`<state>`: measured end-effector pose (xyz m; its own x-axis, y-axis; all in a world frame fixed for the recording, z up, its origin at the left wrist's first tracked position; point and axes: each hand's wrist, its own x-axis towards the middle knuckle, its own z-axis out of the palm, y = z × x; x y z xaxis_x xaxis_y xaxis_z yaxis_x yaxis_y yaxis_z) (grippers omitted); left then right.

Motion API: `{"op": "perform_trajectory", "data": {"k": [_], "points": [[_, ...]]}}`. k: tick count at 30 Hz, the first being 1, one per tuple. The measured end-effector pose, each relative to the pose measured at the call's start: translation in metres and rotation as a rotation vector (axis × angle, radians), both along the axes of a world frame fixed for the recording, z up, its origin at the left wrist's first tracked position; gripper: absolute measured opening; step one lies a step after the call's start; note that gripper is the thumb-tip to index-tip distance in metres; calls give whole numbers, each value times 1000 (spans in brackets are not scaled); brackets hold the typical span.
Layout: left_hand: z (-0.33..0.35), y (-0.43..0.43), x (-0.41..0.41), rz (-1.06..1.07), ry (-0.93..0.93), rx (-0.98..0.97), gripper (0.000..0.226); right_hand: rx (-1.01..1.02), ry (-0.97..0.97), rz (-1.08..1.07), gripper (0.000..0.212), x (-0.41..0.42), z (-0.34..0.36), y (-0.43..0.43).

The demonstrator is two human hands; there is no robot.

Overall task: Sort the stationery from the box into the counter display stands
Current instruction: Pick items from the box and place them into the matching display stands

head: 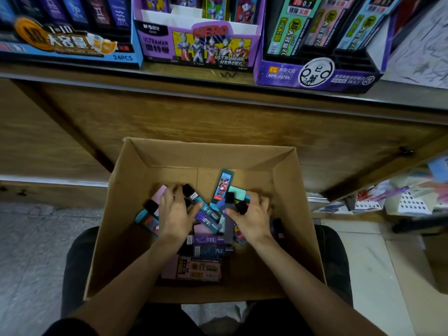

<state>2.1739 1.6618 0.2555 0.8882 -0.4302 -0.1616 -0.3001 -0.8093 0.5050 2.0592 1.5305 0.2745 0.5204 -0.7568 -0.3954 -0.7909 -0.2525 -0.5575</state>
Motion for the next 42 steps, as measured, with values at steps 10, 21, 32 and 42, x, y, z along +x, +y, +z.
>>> {"op": "perform_trajectory", "data": {"k": [10, 21, 32, 42], "points": [[5, 7, -1, 226, 120, 51, 96, 263, -55, -210, 74, 26, 4, 24], [14, -12, -2, 74, 194, -397, 72, 535, -319, -372, 4, 8, 7, 0], [13, -19, -7, 326, 492, -405, 54, 538, -398, -239, 19, -8, 15, -15], [18, -41, -20, 209, 704, -314, 14, 601, -366, -196, 16, -8, 5, -13]]}}
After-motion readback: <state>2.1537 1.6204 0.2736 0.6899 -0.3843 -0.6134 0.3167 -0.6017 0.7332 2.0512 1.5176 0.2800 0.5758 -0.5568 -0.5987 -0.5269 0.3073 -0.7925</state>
